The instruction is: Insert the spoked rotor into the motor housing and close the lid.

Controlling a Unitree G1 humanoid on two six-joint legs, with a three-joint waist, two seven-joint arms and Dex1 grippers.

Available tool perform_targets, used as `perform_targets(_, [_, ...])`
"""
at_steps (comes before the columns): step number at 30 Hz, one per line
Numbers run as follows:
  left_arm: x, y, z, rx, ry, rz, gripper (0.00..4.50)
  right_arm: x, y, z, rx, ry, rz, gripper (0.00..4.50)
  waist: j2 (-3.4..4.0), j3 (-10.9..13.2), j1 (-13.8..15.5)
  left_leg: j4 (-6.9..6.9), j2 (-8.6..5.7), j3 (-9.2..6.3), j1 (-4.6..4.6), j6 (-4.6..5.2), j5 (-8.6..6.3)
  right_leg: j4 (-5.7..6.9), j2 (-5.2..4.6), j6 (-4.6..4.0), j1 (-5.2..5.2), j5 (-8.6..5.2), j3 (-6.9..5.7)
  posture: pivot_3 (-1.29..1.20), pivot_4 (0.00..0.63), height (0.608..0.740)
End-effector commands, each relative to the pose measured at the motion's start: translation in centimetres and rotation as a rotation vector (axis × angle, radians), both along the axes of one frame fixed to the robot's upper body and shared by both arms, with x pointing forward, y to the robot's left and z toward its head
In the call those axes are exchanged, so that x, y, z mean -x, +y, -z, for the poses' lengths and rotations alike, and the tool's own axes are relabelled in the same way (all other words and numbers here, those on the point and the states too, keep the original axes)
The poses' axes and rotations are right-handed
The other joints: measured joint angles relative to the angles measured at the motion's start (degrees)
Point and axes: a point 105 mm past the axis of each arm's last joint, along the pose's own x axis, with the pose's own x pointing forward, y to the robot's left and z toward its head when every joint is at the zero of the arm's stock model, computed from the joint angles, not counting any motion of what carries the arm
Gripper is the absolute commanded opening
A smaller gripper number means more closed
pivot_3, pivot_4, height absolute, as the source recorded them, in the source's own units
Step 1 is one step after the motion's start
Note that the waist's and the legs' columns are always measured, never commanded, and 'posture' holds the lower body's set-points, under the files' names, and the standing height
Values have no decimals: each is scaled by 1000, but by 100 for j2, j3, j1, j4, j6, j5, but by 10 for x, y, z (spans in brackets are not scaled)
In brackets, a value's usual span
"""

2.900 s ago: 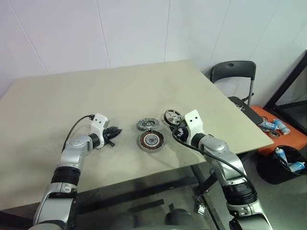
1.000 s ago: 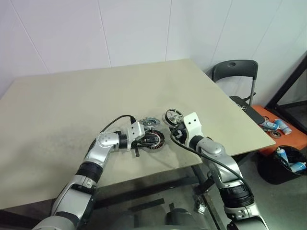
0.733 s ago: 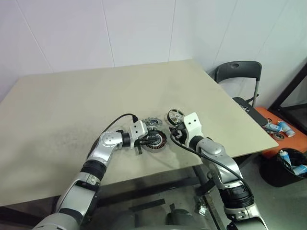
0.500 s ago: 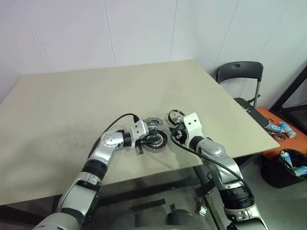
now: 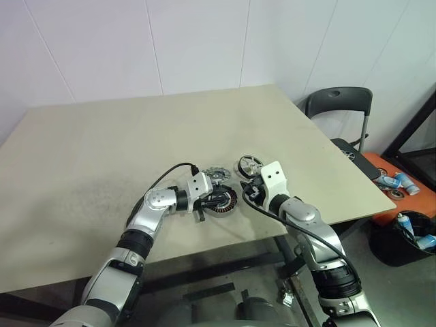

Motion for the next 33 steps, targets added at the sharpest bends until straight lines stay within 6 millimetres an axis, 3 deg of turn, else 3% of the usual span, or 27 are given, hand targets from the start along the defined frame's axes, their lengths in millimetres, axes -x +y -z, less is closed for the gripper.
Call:
perform_targets(1, [-2, 1, 1, -14, 16, -20, 715, -2, 1, -15, 4, -53, -9, 2030, 0, 0, -1, 0, 0, 0, 2, 0, 0, 0, 0, 0, 2, 0, 0, 0, 0, 740])
perform_targets(11, [7, -2, 6, -26, 96, 23, 715, -2, 1, -15, 8, -53, -16, 2030, 0, -1, -3, 2, 0, 0, 9, 0, 0, 1, 0, -1, 10, 0, 0, 0, 0, 740])
perform_targets(17, [4, 2, 8, -75, 100, -11, 2666, -3, 3, -15, 9, -53, -22, 2030, 0, -1, -11, -1, 1, 0, 7, 6, -3, 0, 2, 0, 7, -1, 1, 0, 0, 740])
perform_targets(18, [3, 3, 6, -70, 97, -12, 2666, -4, 3, -15, 9, -53, -22, 2030, 0, -1, -10, -1, 1, -1, 7, 6, -3, 0, 2, 1, 7, -1, 0, 0, 0, 740])
perform_targets(23, [-6, 13, -8, -40, 46, -60, 2666, -4, 5, -15, 8, -53, -27, 2030, 0, -1, -19, 5, 1, 0, 8, 5, -3, 1, 1, -1, 9, -1, 2, 0, 0, 740])
perform_targets(33, [-28, 55, -73, 208, 24, -250, 2666, -1, 8, -24, -68, -68, -40, 2030, 0, 0, -13, 5, 2, 0, -2, 6, -3, 2, -1, 1, -1, 0, 2, 0, 0, 740])
